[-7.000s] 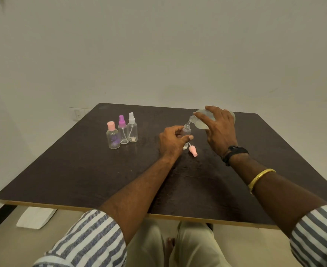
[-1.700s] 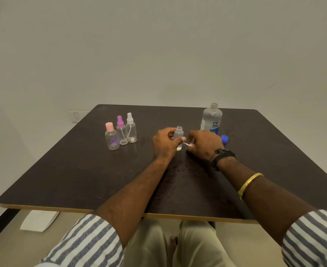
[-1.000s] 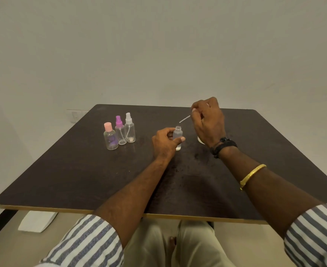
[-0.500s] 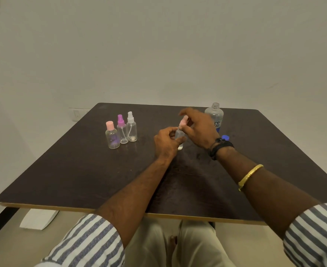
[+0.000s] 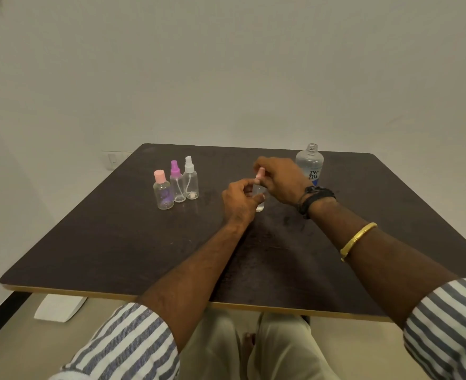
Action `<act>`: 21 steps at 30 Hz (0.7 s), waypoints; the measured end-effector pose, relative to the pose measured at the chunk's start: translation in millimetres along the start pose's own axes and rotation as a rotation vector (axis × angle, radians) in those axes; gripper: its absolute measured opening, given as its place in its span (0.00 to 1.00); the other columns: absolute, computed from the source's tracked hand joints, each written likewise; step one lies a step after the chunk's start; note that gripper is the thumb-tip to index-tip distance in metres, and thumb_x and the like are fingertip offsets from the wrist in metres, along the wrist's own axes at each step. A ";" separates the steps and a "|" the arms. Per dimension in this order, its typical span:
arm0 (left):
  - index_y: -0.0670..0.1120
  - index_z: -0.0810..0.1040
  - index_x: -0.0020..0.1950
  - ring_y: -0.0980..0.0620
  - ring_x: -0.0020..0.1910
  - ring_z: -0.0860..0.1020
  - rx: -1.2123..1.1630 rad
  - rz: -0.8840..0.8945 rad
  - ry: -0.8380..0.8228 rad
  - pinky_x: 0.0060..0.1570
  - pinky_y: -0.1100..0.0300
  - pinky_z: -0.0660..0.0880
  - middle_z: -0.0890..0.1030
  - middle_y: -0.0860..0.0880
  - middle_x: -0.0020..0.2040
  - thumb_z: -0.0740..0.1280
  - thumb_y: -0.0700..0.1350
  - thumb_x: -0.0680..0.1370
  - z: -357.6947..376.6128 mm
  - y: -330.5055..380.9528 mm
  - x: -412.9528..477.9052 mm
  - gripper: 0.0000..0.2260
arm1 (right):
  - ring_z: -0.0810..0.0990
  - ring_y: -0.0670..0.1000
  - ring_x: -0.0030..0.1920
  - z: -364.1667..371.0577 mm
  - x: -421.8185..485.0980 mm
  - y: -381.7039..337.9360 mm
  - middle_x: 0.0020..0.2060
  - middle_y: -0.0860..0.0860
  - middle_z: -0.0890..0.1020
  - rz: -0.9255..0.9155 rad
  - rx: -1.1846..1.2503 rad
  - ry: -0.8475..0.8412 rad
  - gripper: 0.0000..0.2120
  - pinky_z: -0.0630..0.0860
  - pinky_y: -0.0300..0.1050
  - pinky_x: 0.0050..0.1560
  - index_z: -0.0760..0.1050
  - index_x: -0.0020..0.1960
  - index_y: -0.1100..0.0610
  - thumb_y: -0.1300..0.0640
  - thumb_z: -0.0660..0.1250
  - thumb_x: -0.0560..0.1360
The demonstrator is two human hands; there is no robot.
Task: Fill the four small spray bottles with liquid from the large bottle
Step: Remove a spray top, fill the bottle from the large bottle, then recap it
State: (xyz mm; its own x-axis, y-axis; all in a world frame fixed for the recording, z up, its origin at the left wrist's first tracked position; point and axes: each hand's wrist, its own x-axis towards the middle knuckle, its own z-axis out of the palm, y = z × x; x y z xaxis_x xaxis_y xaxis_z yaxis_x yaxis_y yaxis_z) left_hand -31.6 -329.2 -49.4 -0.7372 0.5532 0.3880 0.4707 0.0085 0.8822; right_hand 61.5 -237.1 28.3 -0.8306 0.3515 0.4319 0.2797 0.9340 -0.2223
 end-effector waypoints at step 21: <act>0.45 0.84 0.44 0.53 0.33 0.76 0.022 0.002 -0.012 0.31 0.64 0.73 0.83 0.45 0.36 0.80 0.44 0.69 -1.6 1.7 -0.7 0.08 | 0.78 0.51 0.41 16.2 -1.5 5.5 0.43 0.50 0.80 0.082 -0.033 0.133 0.17 0.78 0.50 0.41 0.75 0.54 0.52 0.41 0.69 0.75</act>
State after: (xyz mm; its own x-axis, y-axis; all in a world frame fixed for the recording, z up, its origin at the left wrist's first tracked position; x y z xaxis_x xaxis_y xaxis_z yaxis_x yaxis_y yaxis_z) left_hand -31.1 -330.8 -47.8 -0.7306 0.5629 0.3866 0.4831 0.0260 0.8752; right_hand 56.5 -233.5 12.3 -0.7340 0.4296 0.5261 0.3614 0.9028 -0.2330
